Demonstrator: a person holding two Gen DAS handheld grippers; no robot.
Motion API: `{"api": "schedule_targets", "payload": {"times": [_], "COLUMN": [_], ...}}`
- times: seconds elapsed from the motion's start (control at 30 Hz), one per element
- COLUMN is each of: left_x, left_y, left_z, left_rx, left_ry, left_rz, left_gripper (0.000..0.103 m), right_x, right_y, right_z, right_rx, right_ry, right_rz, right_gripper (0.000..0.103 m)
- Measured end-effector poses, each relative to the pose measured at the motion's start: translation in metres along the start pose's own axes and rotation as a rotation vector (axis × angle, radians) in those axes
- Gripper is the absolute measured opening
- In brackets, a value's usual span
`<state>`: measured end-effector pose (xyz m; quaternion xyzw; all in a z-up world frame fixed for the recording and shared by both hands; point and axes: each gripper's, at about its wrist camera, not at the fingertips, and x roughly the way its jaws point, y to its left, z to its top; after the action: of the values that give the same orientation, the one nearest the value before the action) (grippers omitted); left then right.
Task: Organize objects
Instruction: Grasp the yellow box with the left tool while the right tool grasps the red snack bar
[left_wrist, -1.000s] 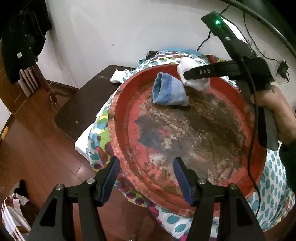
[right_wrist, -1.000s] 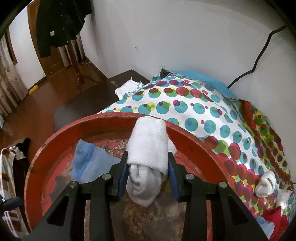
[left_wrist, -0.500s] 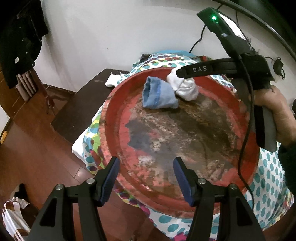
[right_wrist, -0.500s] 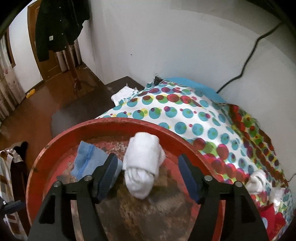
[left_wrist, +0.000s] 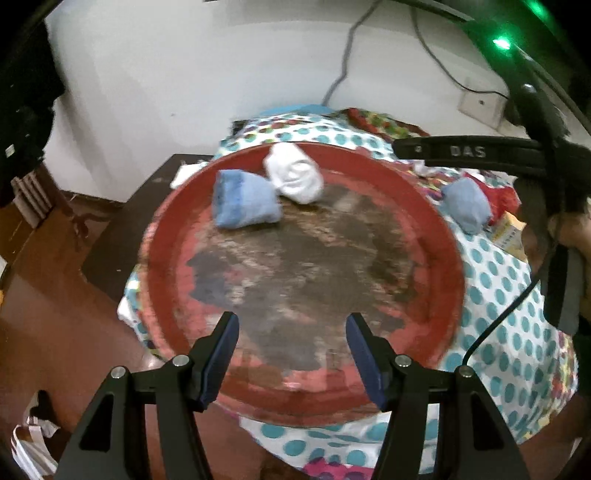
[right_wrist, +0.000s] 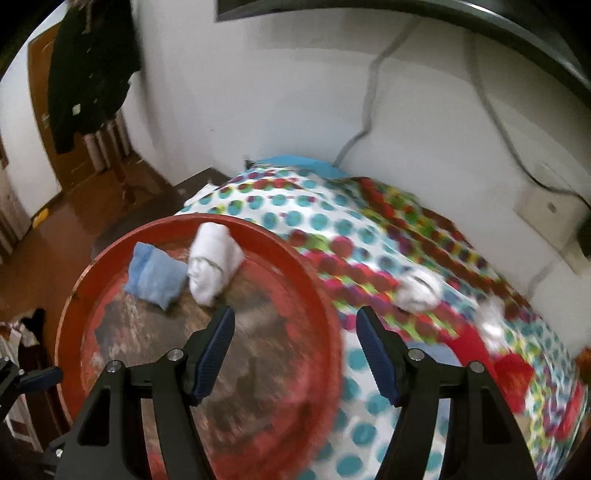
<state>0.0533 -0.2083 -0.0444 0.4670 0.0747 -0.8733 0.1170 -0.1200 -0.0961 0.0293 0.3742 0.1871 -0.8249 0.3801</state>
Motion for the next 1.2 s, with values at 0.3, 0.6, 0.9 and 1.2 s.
{"api": "schedule_targets", "payload": {"times": [0.3,0.6,0.9,1.2], "left_x": [-0.004,0.001,0.023,0.050], "left_y": [-0.052,-0.119,-0.217,-0.275], "left_z": [0.002,0.011,0.036,0.078], "left_rx": [0.096,0.271,0.594,0.809], "left_ry": [-0.014,-0.038,-0.064,-0.073], "left_rz": [-0.048,-0.116,-0.275,-0.297], "left_gripper": [0.062,0.062,0.062,0.062], "right_x": [-0.053,-0.090,-0.086,-0.061], "right_y": [-0.068,-0.155,-0.217,-0.245], "right_z": [-0.066,-0.154,-0.206,-0.218], "right_rx": [0.120,0.252,0.372,0.442], "right_ry": [-0.020,0.033,0.096,0.070], "right_rz": [-0.081,-0.293,-0.313,-0.260], "right_gripper": [0.066,0.067,0.070,0.070]}}
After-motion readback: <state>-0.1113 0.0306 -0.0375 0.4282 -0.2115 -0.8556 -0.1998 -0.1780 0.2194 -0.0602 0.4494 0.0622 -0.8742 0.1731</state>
